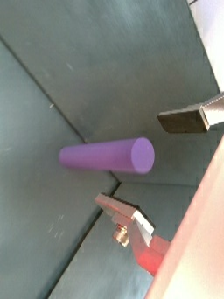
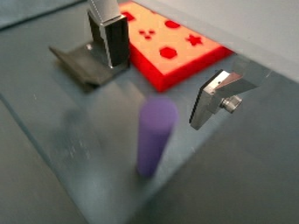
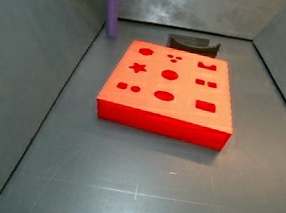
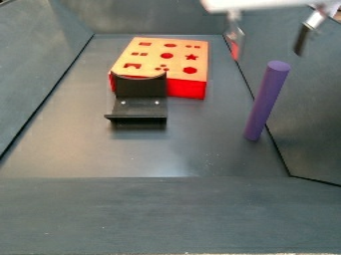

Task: Pick up the round object. Move up. Move to above the board. Insert the round object.
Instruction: Pick up the round object.

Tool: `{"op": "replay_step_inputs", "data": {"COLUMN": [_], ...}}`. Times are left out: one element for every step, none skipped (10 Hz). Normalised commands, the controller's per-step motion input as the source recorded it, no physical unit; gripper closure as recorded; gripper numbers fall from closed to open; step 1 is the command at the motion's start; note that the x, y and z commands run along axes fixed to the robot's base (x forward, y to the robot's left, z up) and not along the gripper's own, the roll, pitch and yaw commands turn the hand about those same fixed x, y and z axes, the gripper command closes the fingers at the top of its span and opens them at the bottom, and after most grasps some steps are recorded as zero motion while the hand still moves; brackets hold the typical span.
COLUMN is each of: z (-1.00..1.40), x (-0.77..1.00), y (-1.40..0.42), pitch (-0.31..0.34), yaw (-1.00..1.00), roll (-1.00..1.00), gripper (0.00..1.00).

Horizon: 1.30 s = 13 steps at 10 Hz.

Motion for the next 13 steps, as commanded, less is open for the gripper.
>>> {"op": "replay_step_inputs", "data": {"z": [-0.46, -0.53, -0.57, -0.5, -0.31, -0.05, 0.0, 0.0, 0.0, 0.0, 0.0, 0.0, 0.0], "x": [-0.38, -0.3, -0.06, 0.0, 0.0, 0.0, 0.0, 0.0, 0.0, 0.0, 0.0, 0.0, 0.0], "y": [0.25, 0.15, 0.1, 0.07, 0.02, 0.0, 0.0, 0.0, 0.0, 0.0, 0.0, 0.0, 0.0], "pitch": [0.0, 0.0, 0.0, 0.0, 0.0, 0.0, 0.0, 0.0, 0.0, 0.0, 0.0, 0.0, 0.0], "yaw": [-0.05, -0.02, -0.04, -0.05, -0.01, -0.03, 0.0, 0.0, 0.0, 0.0, 0.0, 0.0, 0.0], "roll": [-0.05, -0.1, -0.12, -0.12, -0.09, -0.07, 0.0, 0.0, 0.0, 0.0, 0.0, 0.0, 0.0], "gripper": [0.0, 0.0, 0.0, 0.0, 0.0, 0.0, 0.0, 1.0, 1.0, 1.0, 1.0, 1.0, 1.0]}}
